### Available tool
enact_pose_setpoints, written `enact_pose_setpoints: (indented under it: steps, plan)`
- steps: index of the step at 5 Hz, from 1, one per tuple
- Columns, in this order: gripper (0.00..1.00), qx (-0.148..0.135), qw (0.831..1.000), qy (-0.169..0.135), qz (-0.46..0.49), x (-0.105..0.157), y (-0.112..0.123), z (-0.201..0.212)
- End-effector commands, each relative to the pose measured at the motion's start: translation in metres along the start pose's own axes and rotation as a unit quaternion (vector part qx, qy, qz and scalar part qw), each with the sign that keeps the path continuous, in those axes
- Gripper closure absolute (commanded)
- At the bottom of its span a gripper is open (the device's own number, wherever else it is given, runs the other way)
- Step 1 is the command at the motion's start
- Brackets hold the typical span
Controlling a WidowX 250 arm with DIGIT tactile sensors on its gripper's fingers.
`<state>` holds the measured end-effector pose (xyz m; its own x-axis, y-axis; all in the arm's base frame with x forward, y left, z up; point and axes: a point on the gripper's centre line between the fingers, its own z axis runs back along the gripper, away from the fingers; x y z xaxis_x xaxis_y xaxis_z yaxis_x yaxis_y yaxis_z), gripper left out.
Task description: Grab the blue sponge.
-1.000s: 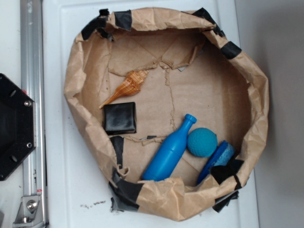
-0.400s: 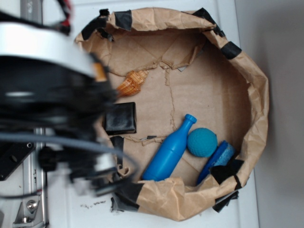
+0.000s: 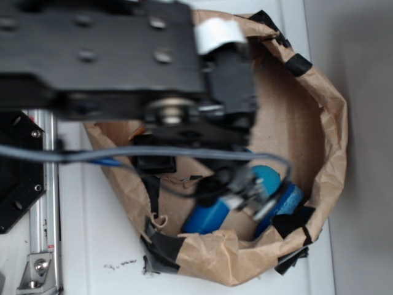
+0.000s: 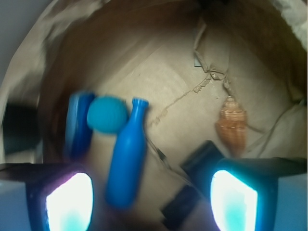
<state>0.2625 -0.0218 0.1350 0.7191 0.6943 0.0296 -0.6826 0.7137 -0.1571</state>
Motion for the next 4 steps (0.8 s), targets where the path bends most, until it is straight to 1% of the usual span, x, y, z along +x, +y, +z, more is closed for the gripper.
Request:
enact_pose_setpoints:
  steps: [1, 2, 3, 4]
  plan:
    - [0.0, -0.002, 1.0, 0.007, 0.02, 0.0, -0.03, -0.034]
    - [0.0, -0.032, 0.999, 0.028, 0.034, -0.004, -0.048, -0.04]
    - [0.0, -0.071, 0.996, 0.037, 0.042, -0.006, -0.055, -0.04]
    - [0.0, -0.093, 0.994, 0.04, 0.043, -0.008, -0.061, -0.049]
